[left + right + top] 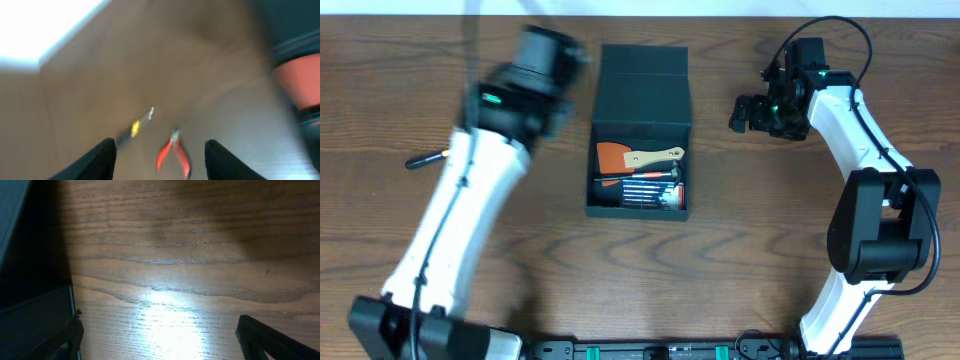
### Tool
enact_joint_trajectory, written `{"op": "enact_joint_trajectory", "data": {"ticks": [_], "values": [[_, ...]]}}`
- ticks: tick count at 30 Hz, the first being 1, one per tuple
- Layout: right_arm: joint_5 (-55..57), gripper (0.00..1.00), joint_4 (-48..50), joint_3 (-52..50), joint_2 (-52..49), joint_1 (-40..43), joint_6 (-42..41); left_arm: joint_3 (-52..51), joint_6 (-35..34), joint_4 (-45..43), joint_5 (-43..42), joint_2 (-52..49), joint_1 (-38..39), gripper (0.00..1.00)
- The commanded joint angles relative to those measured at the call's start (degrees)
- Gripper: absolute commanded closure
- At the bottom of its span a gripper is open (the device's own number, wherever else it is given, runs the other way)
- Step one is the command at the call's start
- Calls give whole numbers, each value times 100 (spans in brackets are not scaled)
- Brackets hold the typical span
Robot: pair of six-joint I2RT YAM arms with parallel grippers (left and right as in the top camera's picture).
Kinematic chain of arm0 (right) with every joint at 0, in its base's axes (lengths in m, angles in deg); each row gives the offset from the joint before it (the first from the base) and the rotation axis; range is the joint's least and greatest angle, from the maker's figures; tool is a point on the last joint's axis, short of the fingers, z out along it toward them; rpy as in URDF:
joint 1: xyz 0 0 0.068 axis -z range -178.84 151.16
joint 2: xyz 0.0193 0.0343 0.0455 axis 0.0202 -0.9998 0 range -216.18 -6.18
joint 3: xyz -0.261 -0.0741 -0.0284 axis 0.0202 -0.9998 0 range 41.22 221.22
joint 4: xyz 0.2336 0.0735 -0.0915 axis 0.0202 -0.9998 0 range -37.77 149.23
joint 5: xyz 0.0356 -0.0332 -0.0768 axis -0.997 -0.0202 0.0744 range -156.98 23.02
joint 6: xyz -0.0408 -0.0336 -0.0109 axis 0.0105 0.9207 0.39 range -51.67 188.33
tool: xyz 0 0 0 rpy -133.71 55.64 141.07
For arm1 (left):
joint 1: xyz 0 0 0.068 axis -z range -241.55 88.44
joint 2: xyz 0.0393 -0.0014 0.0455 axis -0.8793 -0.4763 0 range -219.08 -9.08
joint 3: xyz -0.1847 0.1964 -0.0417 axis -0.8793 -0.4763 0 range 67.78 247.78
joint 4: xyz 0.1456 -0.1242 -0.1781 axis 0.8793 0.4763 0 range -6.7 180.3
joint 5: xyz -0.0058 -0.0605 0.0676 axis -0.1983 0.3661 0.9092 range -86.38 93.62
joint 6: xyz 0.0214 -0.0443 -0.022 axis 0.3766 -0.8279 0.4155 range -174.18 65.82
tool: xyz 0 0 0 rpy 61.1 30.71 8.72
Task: Pack container
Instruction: 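Move the left gripper to the red pliers and grasp them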
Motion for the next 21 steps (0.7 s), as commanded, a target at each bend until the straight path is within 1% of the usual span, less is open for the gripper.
{"op": "enact_joint_trajectory", "data": {"ticks": [1,3,5,7,9,11,14,21], "values": [[-4,1,9,-7,2,20,-81,-166,-533,348,-859,-404,-979,44],[-4,1,9,-7,2,20,-81,-170,-463,546,-1069,-662,-1471,44],[-4,1,11,-7,2,20,-81,-170,-378,684,-1086,-946,-1853,44],[-4,1,9,-7,2,20,-81,-170,-127,841,-1132,-1226,-2122,45],[-4,1,9,-7,2,20,-81,-170,240,1012,-1357,-1510,-2308,51],[-4,1,9,-7,2,20,-81,-170,433,1152,-1624,-1768,-2400,57],[-4,1,9,-7,2,20,-81,-170,411,1213,-1847,-2046,-2387,57],[-4,1,9,-7,2,17,-81,-212,367,1239,-1851,-2428,-2361,57]]}}
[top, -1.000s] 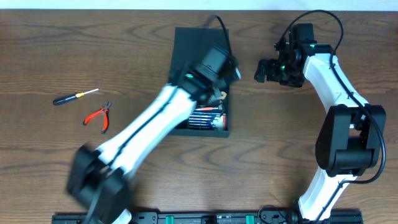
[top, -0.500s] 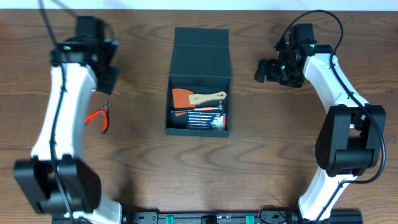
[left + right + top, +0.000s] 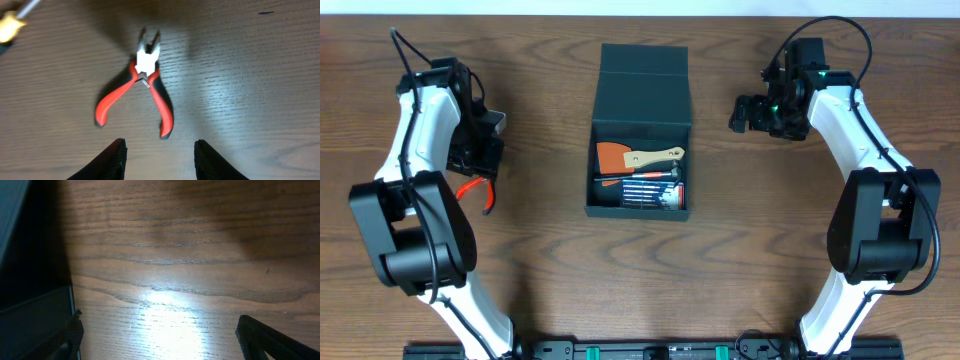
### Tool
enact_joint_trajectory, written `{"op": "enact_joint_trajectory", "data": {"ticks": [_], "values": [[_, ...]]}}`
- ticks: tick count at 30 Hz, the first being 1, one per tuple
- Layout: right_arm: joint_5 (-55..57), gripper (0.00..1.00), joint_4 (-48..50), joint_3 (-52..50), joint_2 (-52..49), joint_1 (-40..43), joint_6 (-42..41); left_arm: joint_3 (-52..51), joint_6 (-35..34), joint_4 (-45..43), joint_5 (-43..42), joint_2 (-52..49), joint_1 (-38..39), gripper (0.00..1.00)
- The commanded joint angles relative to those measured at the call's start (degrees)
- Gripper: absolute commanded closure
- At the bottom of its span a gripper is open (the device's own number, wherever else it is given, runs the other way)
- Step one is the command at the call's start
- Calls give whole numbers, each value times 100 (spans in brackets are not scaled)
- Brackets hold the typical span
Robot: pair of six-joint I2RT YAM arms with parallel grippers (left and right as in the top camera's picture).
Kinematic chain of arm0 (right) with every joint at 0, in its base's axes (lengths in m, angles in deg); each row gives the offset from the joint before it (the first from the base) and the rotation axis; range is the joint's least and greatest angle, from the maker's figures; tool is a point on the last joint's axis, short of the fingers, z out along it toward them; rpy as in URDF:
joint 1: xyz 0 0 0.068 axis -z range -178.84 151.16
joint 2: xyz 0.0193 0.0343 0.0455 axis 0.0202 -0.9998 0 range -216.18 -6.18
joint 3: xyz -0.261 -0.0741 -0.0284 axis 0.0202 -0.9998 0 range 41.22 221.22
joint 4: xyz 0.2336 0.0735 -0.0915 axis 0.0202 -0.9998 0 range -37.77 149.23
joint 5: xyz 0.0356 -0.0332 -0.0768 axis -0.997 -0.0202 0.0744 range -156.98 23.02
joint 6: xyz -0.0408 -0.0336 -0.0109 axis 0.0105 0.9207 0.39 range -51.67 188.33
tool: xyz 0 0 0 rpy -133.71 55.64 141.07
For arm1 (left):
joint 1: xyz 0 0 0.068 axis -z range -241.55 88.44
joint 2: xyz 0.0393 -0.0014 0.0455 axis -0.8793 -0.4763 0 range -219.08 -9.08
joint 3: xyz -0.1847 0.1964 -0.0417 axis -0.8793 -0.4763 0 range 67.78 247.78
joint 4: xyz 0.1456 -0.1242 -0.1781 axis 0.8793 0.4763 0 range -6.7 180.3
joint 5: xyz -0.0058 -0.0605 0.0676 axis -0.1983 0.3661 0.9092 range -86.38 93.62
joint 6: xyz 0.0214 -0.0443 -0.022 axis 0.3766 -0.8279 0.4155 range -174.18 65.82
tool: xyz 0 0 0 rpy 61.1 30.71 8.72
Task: Pack container
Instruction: 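Move the left gripper to the red pliers and grasp them, then carry the pliers with the left gripper and drop them into the box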
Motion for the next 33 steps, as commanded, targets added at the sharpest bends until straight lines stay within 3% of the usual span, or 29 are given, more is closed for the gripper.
{"op": "enact_joint_trajectory", "data": {"ticks": [1,23,30,33], "values": [[-4,1,9,-7,2,17,-81,-90,92,0,-140,-179,-20,57],[-4,1,9,-7,2,9,-81,-1467,-127,-1486,-116,-291,-20,57],[-4,1,11,-7,2,17,-81,-1541,-402,-1681,-120,-289,-17,87],[-4,1,9,-7,2,20,-81,-1539,-402,-1620,-118,-282,-17,94]]}}
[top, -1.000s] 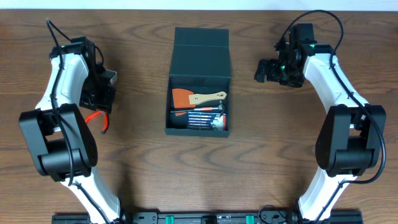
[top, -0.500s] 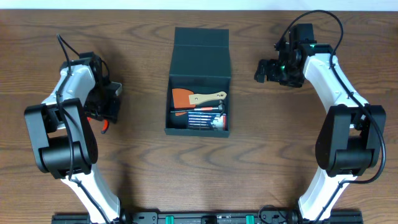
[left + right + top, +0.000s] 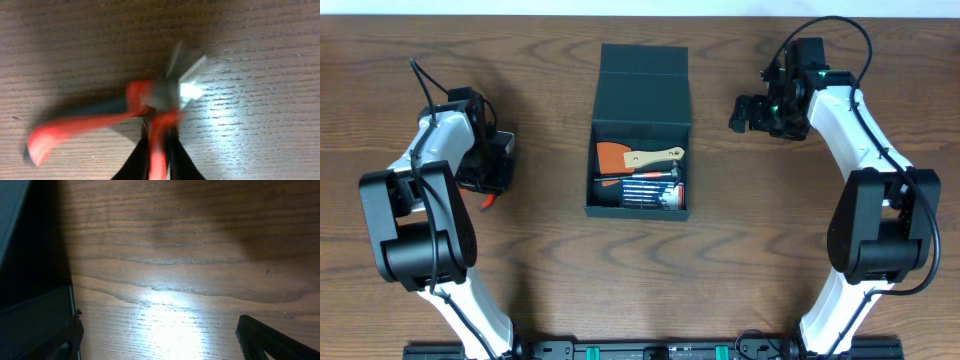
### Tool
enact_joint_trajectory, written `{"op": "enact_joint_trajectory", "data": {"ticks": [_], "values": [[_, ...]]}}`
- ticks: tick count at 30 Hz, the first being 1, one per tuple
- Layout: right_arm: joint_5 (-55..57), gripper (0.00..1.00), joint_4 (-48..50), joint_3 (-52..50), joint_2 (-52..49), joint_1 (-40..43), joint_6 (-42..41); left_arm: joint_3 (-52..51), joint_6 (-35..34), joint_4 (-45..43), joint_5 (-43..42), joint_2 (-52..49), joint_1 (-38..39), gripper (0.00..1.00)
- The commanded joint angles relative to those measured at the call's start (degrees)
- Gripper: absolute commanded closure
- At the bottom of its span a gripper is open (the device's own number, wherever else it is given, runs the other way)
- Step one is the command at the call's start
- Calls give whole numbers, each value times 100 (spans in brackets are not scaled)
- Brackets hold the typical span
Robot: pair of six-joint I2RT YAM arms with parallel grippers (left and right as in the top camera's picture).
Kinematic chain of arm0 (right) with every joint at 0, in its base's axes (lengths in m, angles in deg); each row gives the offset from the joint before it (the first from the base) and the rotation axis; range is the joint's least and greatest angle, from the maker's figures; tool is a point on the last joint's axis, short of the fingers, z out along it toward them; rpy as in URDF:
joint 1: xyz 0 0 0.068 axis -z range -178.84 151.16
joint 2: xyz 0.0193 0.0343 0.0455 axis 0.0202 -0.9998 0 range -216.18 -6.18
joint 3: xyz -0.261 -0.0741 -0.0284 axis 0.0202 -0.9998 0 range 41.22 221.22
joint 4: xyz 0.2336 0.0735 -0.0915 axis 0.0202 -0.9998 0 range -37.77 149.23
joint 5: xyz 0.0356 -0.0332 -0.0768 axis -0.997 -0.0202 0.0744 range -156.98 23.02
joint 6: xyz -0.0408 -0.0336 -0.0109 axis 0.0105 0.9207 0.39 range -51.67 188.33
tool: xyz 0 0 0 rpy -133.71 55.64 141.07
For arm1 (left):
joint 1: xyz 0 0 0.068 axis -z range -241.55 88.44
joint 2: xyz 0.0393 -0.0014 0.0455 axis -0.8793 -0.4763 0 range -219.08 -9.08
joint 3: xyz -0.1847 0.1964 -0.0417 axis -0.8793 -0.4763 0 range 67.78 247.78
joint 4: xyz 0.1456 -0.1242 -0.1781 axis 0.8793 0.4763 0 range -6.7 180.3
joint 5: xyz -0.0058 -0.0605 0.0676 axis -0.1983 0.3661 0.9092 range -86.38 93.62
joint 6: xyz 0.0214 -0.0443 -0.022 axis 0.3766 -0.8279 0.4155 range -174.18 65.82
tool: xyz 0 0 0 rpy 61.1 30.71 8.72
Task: Pack container
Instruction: 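Carry the pliers with the left gripper and drop them into the box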
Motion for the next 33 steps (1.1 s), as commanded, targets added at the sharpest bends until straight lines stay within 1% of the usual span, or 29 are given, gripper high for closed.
{"op": "enact_joint_trajectory", "data": {"ticks": [1,3,6,9,13,16,20,23,26,27,29,33], "values": [[-4,1,11,-7,2,20,-81,-179,-59,33,-37,-151,-20,94],[-4,1,11,-7,2,13,-81,-120,-57,192,-33,-85,-13,94],[-4,1,11,-7,2,15,-81,236,-59,691,26,85,44,94],[-4,1,11,-7,2,15,-81,846,-57,1209,26,407,229,94],[-4,1,11,-7,2,15,-81,1727,26,1661,22,986,739,94],[-4,1,11,-7,2,9,-81,2210,457,1674,-2,1440,1366,94],[-4,1,11,-7,2,11,-81,2382,1480,1342,-44,1910,2503,94],[-4,1,11,-7,2,11,-81,2374,2319,1145,-42,1939,3416,94],[-4,1,11,-7,2,11,-81,2302,2874,1038,-39,1731,4107,94],[-7,1,11,-7,2,11,-81,2269,3010,1023,-39,1598,4304,94],[-4,1,11,-7,2,11,-81,2262,3056,1016,-39,1331,4507,94],[-4,1,11,-7,2,9,-81,2262,3049,990,-35,752,4631,94]]}}
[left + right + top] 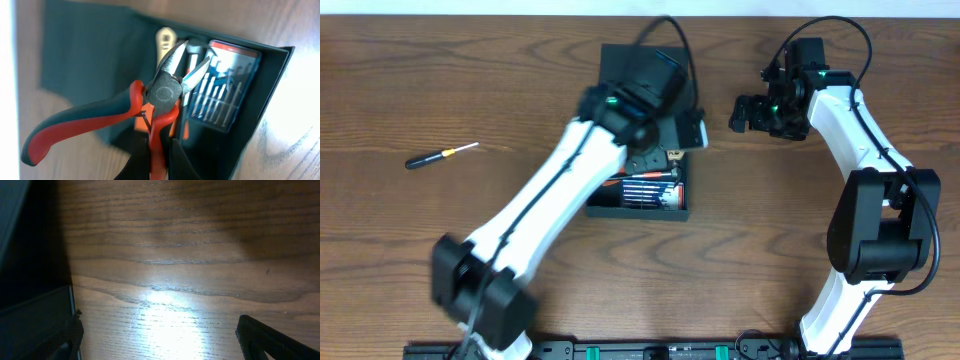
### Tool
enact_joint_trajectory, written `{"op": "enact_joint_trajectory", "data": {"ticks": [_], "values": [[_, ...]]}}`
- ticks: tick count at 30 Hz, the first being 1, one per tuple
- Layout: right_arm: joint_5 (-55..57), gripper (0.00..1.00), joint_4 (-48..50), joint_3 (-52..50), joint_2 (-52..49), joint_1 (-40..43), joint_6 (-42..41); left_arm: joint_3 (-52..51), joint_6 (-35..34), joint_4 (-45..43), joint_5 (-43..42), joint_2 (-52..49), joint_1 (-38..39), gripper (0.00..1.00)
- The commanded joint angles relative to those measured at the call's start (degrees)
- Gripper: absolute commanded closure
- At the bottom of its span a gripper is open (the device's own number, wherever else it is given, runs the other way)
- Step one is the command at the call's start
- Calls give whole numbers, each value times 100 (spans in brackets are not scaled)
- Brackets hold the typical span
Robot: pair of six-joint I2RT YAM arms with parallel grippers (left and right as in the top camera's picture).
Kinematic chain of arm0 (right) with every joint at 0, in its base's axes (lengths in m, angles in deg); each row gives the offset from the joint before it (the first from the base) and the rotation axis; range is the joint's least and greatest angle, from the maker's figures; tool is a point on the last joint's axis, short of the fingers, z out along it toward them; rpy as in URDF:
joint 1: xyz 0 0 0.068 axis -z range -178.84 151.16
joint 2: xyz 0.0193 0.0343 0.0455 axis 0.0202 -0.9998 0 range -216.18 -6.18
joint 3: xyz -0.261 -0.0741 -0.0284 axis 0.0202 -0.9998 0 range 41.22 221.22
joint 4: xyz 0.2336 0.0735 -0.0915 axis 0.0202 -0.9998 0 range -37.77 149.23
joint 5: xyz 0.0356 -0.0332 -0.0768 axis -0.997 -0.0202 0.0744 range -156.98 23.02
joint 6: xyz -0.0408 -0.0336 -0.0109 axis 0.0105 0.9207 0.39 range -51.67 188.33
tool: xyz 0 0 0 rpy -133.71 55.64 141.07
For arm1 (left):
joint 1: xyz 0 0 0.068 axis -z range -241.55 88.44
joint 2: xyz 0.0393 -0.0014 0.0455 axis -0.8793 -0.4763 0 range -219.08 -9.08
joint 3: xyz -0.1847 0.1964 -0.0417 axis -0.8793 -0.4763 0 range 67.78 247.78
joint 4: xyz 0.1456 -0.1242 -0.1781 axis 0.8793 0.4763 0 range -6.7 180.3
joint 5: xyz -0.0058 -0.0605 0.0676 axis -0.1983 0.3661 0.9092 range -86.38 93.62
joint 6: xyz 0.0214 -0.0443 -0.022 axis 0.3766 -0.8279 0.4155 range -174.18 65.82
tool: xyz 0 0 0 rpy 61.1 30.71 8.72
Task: Pack container
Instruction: 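Carry the pliers with the left gripper and drop them into the box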
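Red-handled pliers [100, 117] hang over the open dark box [272, 90], with my left gripper [156, 162] shut on one handle. Below them in the box lie a wooden-handled scraper [165, 36] and a set of screwdriver bits [220, 95]. In the overhead view the left gripper [665, 140] is over the box [645, 75], hiding most of the contents; the bit set [655, 190] still shows. My right gripper [740, 113] sits open just right of the box, and its fingers [260, 335] have only bare table between them.
A small screwdriver [440, 155] with a black and yellow handle lies on the wooden table [820, 250] at the far left. The box lid lies open toward the far edge. The box's dark wall [30, 315] fills the left of the right wrist view.
My left gripper, shut on the pliers at the table's left side, has moved to the right and now holds them over the open box. The right arm has not moved.
My left arm was by the box, with pliers and screwdriver on the table ahead of its open gripper. Then it stood open over the pliers at the left. Then it was shut on a pliers handle, and now holds them above the box.
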Motion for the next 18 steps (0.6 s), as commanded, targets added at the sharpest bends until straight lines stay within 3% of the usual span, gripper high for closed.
{"op": "enact_joint_trajectory", "data": {"ticks": [1,14,18], "values": [[-7,1,9,-7,2,11,-79,-90,256,-24,48,-527,0,94],[-7,1,9,-7,2,13,-79,-92,168,-258,44,-1694,-79,94],[-7,1,9,-7,2,13,-79,-90,90,-260,55,-1644,-92,70]]}}
